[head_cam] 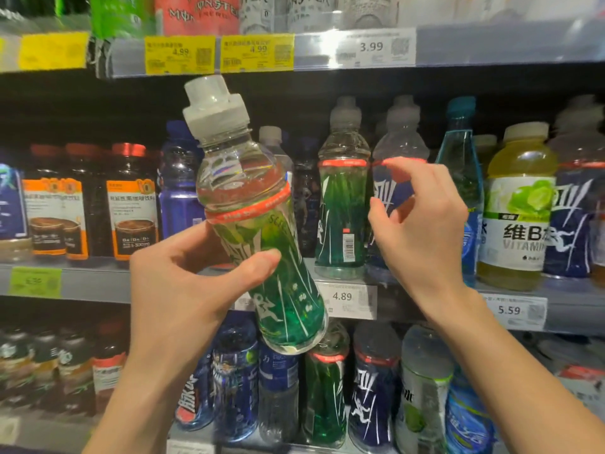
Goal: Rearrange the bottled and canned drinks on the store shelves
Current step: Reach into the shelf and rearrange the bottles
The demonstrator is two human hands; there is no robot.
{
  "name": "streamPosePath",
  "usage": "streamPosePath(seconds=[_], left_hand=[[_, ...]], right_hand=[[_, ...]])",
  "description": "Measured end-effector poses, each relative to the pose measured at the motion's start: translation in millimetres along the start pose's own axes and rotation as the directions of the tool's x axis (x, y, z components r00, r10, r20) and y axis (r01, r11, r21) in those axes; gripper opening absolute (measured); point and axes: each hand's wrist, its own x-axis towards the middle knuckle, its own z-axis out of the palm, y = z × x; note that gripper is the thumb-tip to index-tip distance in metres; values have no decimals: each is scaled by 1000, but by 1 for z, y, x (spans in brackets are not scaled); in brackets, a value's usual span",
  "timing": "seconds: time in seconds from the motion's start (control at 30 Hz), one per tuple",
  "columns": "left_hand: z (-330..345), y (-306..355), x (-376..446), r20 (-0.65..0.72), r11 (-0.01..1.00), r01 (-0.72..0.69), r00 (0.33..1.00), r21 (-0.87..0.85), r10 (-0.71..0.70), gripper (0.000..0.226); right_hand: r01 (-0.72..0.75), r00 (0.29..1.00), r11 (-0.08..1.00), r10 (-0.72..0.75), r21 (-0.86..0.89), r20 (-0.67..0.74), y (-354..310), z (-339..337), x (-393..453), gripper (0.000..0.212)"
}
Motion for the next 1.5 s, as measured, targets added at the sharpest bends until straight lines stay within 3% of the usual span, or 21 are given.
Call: streamPosePath(seconds=[0.13,0.23,0.33,0.43,0.77,1.0,1.2,1.27,1.3,1.37,1.43,1.5], left_hand=[[4,2,-4,-1,1000,12,1000,5,-12,28],[11,5,-6,13,1000,21,1000,-8,-20,31],[22,7,-9,55,999,26,998,-25,-25,33],[34,8,-12,104,999,32,994,-17,-30,30],[62,12,-26,147,998,41,989,-53,-33,31],[83,14,-30,148,988,73,988,-134,-53,30],[99,12,-30,175,982,159,975,-102,-139,22],[107,12,-23,206,988,156,967,-17,-149,42],[112,11,-18,211,994,99,971,53,-108,52],[123,4,-4,208,948,-163,972,272,108,56],[136,-1,16,177,804,-353,935,478,306,24],[149,-1,40,179,665,-416,901,621,396,36]], right_hand=[[-65,998,994,62,92,33,0,-14,-7,21],[-192,972,941,142,280,188,-10,-24,-18,10],[-434,826,739,98,515,555,-24,-33,-29,28],[-449,718,736,-41,508,694,-30,-40,-40,35],[-579,681,638,38,507,731,-16,-60,-49,40],[-603,737,496,47,625,674,-11,-74,-49,33],[-601,767,474,116,644,631,-2,-86,-51,29],[-587,788,490,163,644,594,4,-91,-53,31],[-577,801,496,190,648,568,7,-95,-53,31],[-561,824,491,247,667,511,15,-101,-54,33],[-559,829,460,313,690,463,23,-107,-52,38],[-567,821,430,373,703,434,32,-113,-50,40]])
